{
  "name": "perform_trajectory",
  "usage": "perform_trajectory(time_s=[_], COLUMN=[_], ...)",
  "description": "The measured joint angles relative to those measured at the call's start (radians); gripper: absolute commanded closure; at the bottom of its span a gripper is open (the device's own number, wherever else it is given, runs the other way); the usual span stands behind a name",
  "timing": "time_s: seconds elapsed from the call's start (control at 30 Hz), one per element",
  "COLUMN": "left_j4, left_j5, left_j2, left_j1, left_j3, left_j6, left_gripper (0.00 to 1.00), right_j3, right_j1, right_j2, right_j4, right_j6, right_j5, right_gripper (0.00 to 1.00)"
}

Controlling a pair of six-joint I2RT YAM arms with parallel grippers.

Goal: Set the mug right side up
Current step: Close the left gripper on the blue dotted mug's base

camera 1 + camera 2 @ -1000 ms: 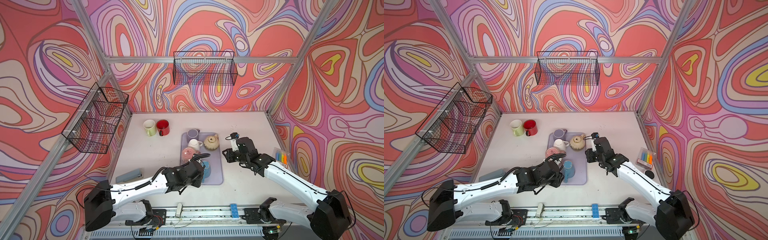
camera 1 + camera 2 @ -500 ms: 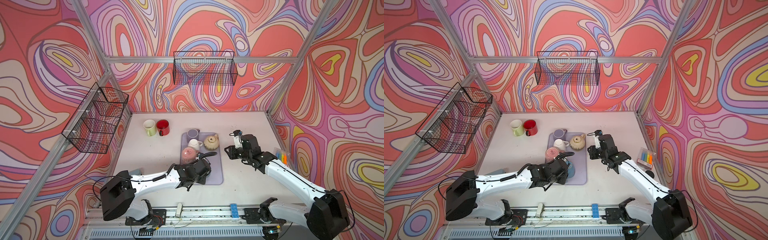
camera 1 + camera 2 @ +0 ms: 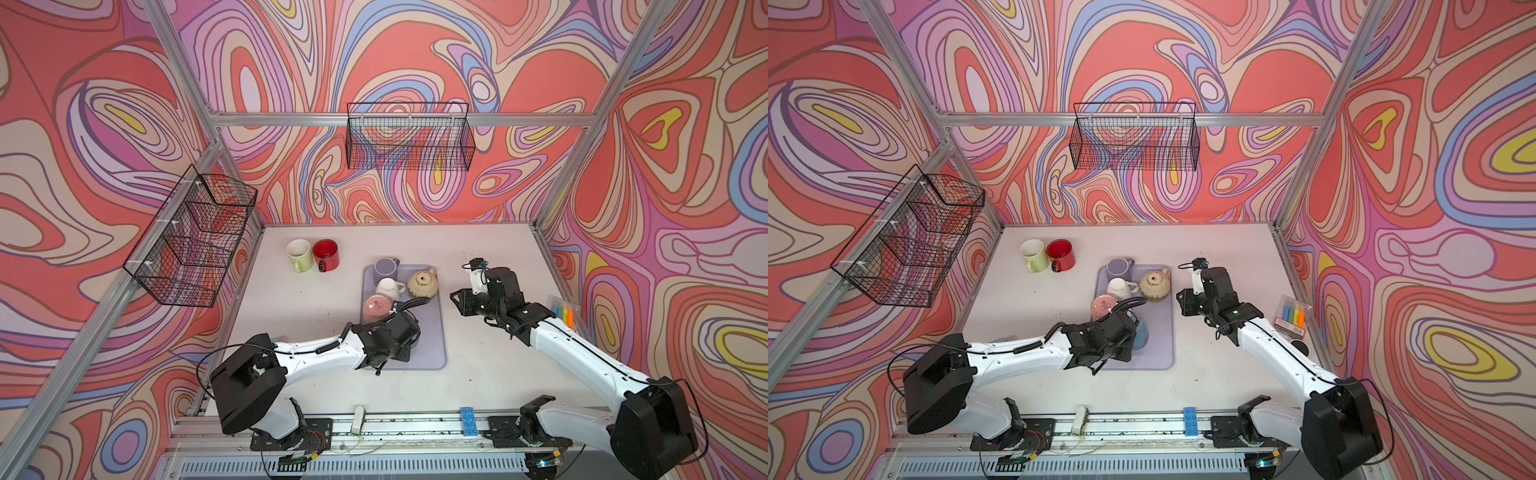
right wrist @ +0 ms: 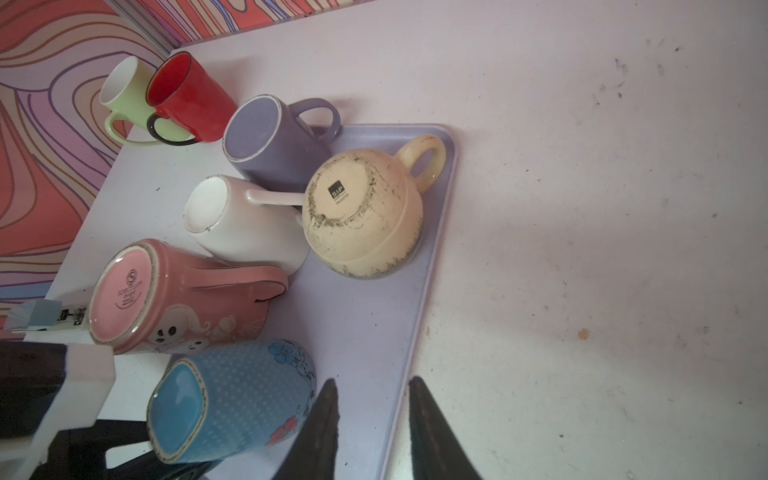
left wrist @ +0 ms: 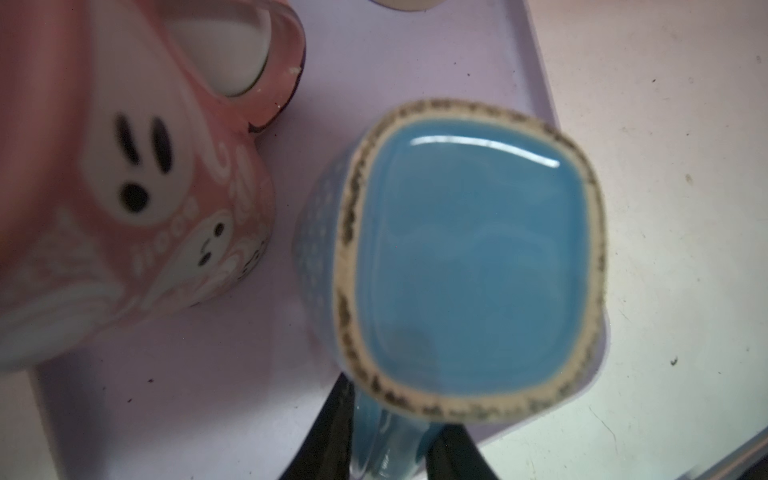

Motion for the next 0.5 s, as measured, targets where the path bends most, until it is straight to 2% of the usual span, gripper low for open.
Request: perform_trajectory(time_s=[0.27, 0.5], left_j4=[0.016, 0.015], left_j5=[0.015, 0.018], left_j2=[0.011, 0.029], left_j1=[0.006, 0.007], left_j3=[0.008, 0.029], left_j6=[0.014, 0.034], left_gripper=[0.92, 0.96], right_j3=[-0.014, -0.02], right_j1=[-0.01, -0.012], right_j2=[0.0, 0.0], right_j4=[0.007, 0.007], right_j6=[0.0, 0.0], right_j5=[-0.005, -0.006], right_gripper=[0.71, 0.71])
